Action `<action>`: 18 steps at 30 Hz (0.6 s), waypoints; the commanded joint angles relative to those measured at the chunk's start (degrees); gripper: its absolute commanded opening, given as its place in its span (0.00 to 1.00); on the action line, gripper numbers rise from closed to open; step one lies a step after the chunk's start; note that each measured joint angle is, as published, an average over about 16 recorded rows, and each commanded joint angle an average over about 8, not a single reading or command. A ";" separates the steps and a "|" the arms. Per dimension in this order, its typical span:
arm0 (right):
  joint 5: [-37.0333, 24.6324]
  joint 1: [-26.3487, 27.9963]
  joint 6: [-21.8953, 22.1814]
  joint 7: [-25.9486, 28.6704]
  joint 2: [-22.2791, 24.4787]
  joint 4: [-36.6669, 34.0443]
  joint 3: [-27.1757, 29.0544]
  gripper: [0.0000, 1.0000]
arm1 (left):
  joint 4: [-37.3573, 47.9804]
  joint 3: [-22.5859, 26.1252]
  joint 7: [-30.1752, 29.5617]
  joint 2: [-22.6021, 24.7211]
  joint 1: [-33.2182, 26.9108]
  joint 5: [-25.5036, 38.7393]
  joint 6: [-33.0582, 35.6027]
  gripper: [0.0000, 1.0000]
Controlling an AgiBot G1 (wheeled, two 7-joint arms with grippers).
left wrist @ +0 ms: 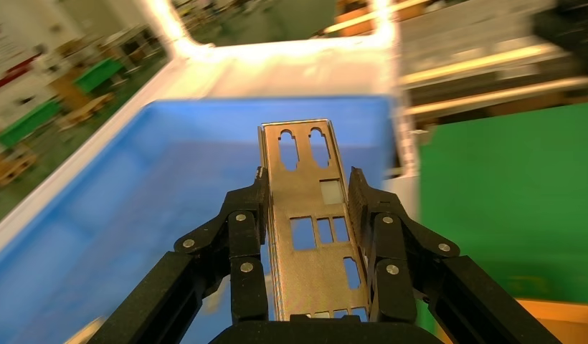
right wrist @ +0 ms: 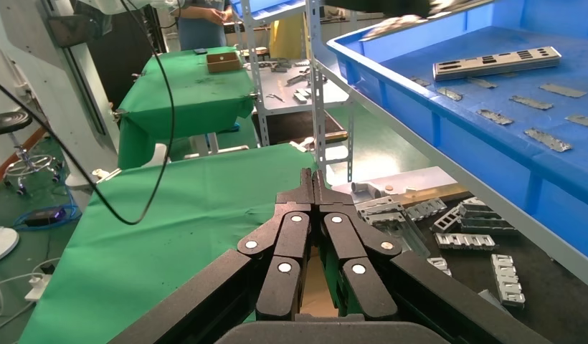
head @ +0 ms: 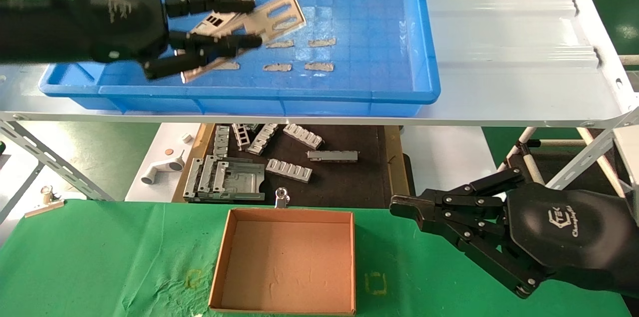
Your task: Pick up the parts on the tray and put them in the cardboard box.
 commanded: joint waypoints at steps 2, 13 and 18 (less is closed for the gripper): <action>0.00 0.00 0.00 0.00 0.00 0.00 0.00 0.00 | -9.73 2.92 -3.08 -3.33 3.28 -5.00 -0.05 0.00; 0.00 0.00 0.00 0.00 0.00 0.00 0.00 0.00 | -27.73 14.07 -6.81 -11.20 10.49 -11.19 -1.55 0.00; 0.00 0.00 0.00 0.00 0.00 0.00 0.00 0.00 | -31.94 18.34 -5.16 -11.47 16.37 -6.64 -6.11 0.00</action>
